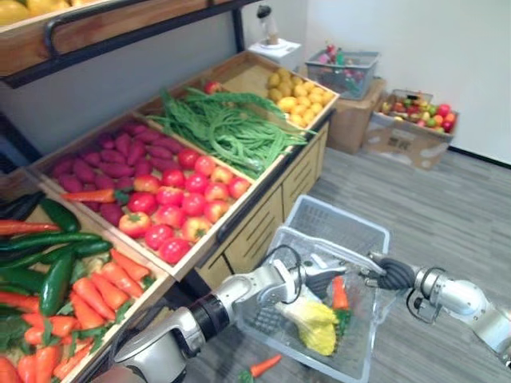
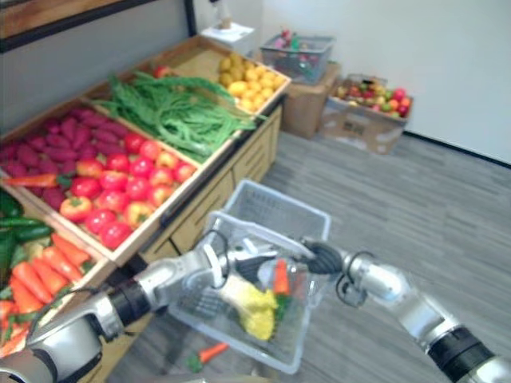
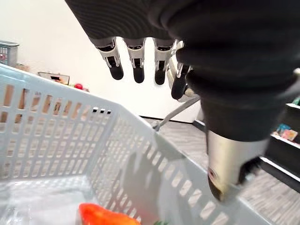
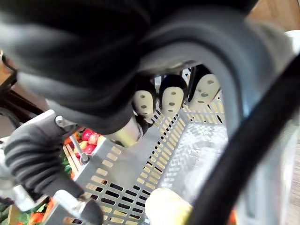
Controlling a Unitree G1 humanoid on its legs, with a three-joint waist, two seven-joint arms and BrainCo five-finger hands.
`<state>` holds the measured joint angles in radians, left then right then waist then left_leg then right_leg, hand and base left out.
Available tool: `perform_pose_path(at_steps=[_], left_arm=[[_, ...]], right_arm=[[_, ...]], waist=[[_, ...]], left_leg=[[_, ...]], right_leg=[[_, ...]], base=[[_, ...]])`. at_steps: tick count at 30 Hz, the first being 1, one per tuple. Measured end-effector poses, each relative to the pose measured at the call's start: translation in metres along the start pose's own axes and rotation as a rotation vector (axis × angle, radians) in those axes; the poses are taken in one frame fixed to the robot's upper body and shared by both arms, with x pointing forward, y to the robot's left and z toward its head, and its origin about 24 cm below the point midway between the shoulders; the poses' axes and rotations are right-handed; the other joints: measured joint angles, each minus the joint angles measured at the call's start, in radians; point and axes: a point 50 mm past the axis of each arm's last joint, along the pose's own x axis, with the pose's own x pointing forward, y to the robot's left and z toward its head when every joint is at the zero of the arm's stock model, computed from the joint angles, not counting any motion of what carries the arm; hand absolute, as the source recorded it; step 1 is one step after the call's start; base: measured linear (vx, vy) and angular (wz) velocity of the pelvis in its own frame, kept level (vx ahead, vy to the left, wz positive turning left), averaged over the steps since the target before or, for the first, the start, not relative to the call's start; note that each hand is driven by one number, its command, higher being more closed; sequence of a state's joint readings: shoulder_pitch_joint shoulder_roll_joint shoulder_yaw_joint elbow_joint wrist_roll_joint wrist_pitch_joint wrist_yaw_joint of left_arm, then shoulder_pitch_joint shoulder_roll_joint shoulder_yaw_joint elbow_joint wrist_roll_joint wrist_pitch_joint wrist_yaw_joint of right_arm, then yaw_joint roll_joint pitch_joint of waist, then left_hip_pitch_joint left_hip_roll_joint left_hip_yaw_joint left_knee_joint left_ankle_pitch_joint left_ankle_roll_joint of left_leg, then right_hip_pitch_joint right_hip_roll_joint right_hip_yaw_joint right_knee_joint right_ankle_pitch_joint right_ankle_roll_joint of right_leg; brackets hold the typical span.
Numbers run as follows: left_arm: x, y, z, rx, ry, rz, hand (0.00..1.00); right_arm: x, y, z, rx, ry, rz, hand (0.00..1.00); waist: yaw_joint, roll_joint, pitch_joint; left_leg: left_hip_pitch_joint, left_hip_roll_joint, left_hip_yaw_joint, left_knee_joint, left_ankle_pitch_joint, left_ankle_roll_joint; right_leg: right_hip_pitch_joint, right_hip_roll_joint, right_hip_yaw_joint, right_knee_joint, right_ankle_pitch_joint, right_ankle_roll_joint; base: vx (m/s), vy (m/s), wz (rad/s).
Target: Pick vegetable in the basket
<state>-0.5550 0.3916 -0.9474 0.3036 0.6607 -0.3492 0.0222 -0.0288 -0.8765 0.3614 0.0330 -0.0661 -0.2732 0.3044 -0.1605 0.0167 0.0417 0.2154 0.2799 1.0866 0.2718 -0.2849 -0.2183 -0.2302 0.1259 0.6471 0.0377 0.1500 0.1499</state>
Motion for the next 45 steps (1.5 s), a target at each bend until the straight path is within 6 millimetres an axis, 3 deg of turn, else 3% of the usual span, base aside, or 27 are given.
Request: perform_pose_path(at_steps=[1,3,7,11,13,15,18,20,22,23,26,29,31,32,34,36,41,45], left_arm=[[-0.001,0.004,0.012,-0.012,-0.058,0.007,0.0],[0.003,0.019,0.056,-0.094,-0.278,0.063,0.0],[-0.004,0.039,0.11,-0.172,-0.559,0.144,0.0],[-0.011,0.042,0.115,-0.283,-0.597,0.151,0.0],[-0.016,0.043,0.119,-0.33,-0.61,0.162,0.0],[-0.022,0.046,0.121,-0.373,-0.622,0.187,0.0],[-0.029,0.052,0.12,-0.445,-0.601,0.277,0.0],[-0.041,0.063,0.108,-0.491,-0.521,0.43,0.0],[-0.048,0.066,0.1,-0.495,-0.47,0.482,0.0],[-0.059,0.072,0.091,-0.501,-0.404,0.568,0.0],[-0.085,0.081,0.059,-0.482,-0.193,0.772,0.0],[-0.115,0.079,0.026,-0.492,0.058,0.977,0.0],[-0.147,0.061,-0.006,-0.475,0.374,1.122,0.0],[-0.155,0.05,-0.016,-0.485,0.465,1.134,0.0],[-0.19,0.008,-0.045,-0.558,0.819,1.166,0.0],[-0.212,-0.019,-0.056,-0.586,1.028,1.175,0.0],[-0.257,-0.09,-0.059,-0.657,1.46,1.077,0.0],[-0.292,-0.145,-0.042,-0.744,1.788,1.01,0.0]], right_arm=[[-0.001,0.0,-0.012,0.03,0.052,-0.063,1.0],[-0.005,-0.002,-0.038,0.065,0.186,-0.174,1.0],[-0.02,0.004,-0.077,0.214,0.401,-0.371,1.0],[-0.034,0.014,-0.098,0.362,0.53,-0.576,1.0],[-0.051,0.026,-0.112,0.462,0.634,-0.706,1.0],[-0.063,0.035,-0.121,0.529,0.703,-0.792,1.0],[-0.083,0.06,-0.132,0.63,0.814,-0.883,1.0],[-0.1,0.097,-0.138,0.768,0.927,-0.927,1.0],[-0.106,0.115,-0.14,0.836,0.979,-0.939,1.0],[-0.112,0.139,-0.141,0.931,1.046,-0.951,1.0],[-0.12,0.18,-0.138,1.091,1.163,-0.954,1.0],[-0.127,0.208,-0.134,1.195,1.251,-0.935,1.0],[-0.134,0.234,-0.127,1.277,1.342,-0.908,1.0],[-0.137,0.239,-0.125,1.298,1.363,-0.914,1.0],[-0.141,0.247,-0.123,1.335,1.402,-0.937,1.0],[-0.143,0.249,-0.123,1.343,1.42,-0.948,1.0],[-0.144,0.256,-0.119,1.377,1.443,-0.972,1.0],[-0.131,0.271,-0.107,1.404,1.444,-0.907,1.0]], waist=[[0.004,0.0,0.0],[0.025,0.0,0.0],[0.057,-0.001,-0.002],[0.065,0.0,-0.004],[0.086,-0.003,-0.013],[0.089,0.0,-0.017],[0.121,-0.002,-0.034],[0.142,-0.026,-0.049],[0.144,-0.035,-0.056],[0.154,-0.046,-0.062],[0.175,-0.064,-0.07],[0.187,-0.07,-0.071],[0.192,-0.069,-0.072],[0.191,-0.068,-0.074],[0.189,-0.068,-0.077],[0.186,-0.069,-0.084],[0.166,-0.085,-0.091],[0.161,-0.086,-0.108]], left_leg=[[-0.008,-0.004,-0.018,-0.006,0.002,0.004],[-0.03,-0.009,-0.061,-0.008,0.007,0.012],[-0.066,-0.01,-0.144,-0.003,0.009,0.017],[-0.121,-0.008,-0.233,0.013,0.016,0.029],[-0.162,-0.009,-0.297,0.016,0.028,0.047],[-0.195,-0.009,-0.365,0.027,0.037,0.056],[-0.241,-0.015,-0.452,0.035,0.047,0.074],[-0.289,-0.045,-0.556,0.022,0.064,0.098],[-0.302,-0.062,-0.598,0.005,0.082,0.108],[-0.317,-0.087,-0.647,-0.025,0.106,0.118],[-0.341,-0.132,-0.723,-0.09,0.159,0.127],[-0.354,-0.164,-0.778,-0.154,0.203,0.133],[-0.35,-0.186,-0.828,-0.216,0.249,0.131],[-0.347,-0.19,-0.839,-0.224,0.257,0.134],[-0.333,-0.2,-0.866,-0.255,0.274,0.137],[-0.333,-0.205,-0.883,-0.268,0.283,0.141],[-0.296,-0.214,-0.905,-0.313,0.302,0.147],[-0.265,-0.217,-0.901,-0.344,0.301,0.139]], right_leg=[[0.0,-0.011,-0.02,0.0,0.0,0.0],[0.001,-0.033,-0.06,-0.001,-0.002,-0.001],[0.011,-0.07,-0.135,0.0,-0.011,-0.004],[0.011,-0.106,-0.213,0.0,-0.017,-0.004],[0.013,-0.132,-0.277,-0.001,-0.021,-0.007],[0.024,-0.156,-0.343,-0.002,-0.029,-0.008],[0.04,-0.185,-0.426,-0.003,-0.036,-0.009],[0.059,-0.226,-0.524,-0.003,-0.055,-0.007],[0.068,-0.245,-0.569,-0.002,-0.064,-0.007],[0.079,-0.267,-0.619,-0.004,-0.073,-0.008],[0.082,-0.301,-0.697,-0.018,-0.086,-0.012],[0.085,-0.314,-0.738,-0.036,-0.089,-0.008],[0.095,-0.319,-0.78,-0.047,-0.087,-0.01],[0.101,-0.32,-0.791,-0.053,-0.086,-0.01],[0.117,-0.321,-0.818,-0.057,-0.085,-0.007],[0.121,-0.321,-0.833,-0.06,-0.088,-0.012],[0.153,-0.322,-0.861,-0.071,-0.098,-0.028],[0.168,-0.323,-0.863,-0.071,-0.113,-0.031]], base=[[-0.05,-0.026,0.56],[-0.04,-0.022,0.56],[-0.04,-0.024,0.6],[-0.06,-0.031,0.69],[-0.04,-0.025,0.86],[-0.04,-0.019,1.02],[-0.05,0.013,0.97],[-0.04,0.032,1.24],[-0.01,0.022,1.07],[0.0,0.02,1.01],[0.02,0.02,0.91],[0.01,0.004,0.61],[0.08,-0.01,0.58],[0.08,0.002,0.49],[0.06,0.011,0.31],[0.04,0.008,0.2],[0.04,0.002,0.15],[0.01,0.001,-0.01]])
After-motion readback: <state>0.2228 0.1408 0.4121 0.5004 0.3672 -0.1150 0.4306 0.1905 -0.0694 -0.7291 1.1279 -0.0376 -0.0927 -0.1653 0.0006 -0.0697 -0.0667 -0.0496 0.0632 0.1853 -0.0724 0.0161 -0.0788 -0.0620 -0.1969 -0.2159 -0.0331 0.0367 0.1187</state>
